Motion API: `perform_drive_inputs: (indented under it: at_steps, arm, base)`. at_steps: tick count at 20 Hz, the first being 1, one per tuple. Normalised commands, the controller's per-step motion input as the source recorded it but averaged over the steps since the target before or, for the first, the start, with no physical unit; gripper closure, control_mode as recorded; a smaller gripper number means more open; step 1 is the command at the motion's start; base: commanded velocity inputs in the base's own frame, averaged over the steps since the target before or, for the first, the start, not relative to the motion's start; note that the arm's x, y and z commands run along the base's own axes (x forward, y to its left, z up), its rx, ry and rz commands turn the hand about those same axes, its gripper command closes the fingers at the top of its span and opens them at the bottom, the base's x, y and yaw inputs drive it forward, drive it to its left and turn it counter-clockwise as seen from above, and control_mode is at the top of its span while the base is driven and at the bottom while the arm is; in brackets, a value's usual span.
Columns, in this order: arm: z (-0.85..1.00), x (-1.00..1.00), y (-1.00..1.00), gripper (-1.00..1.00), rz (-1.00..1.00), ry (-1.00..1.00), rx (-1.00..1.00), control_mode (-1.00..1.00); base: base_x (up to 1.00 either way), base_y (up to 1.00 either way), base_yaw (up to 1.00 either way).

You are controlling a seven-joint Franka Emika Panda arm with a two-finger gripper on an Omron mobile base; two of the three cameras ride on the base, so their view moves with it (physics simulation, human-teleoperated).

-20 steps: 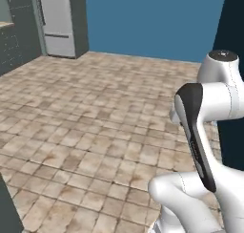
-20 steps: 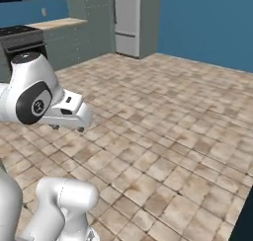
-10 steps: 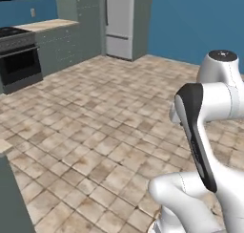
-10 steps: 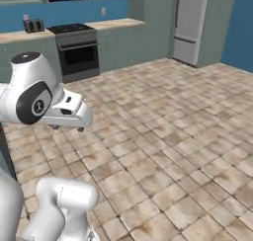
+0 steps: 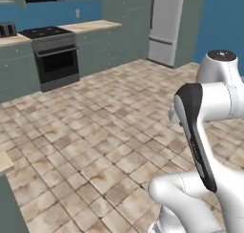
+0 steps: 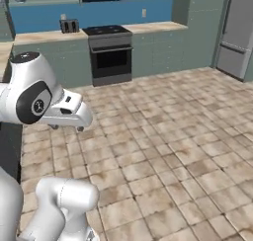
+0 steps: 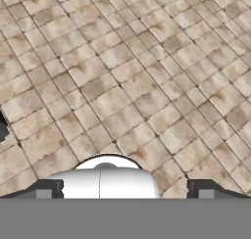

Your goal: Pick up the bowls from the cabinet and place each bowl in front of a stool on the dining counter.

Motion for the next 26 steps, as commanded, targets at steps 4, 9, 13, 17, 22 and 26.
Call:
perform_drive_inputs:
  at_steps: [4,9,13,17,22,26]
  arm:
    - [0.00,0.00,0.00,-1.00,0.00,0.00,0.00,1.00]
    - [0.00,0.00,0.00,-1.00,0.00,0.00,0.00,1.00]
    - [0.00,0.00,0.00,-1.00,0.00,0.00,0.00,1.00]
    - [0.00,0.00,0.00,-1.00,0.00,0.00,0.00,1.00]
    - [0.00,0.00,0.00,-1.00,0.00,0.00,0.00,1.00]
    - [0.00,0.00,0.00,-1.00,0.00,0.00,0.00,1.00]
  base:
    - [1.00,-0.44,0.46]
    - [1.00,-0.53,0.51]
    - [1.00,-0.44,0.56]
    - [1.00,-0.42,0.60]
    - [1.00,-0.17,0.38]
    - [1.00,0.00,0.03]
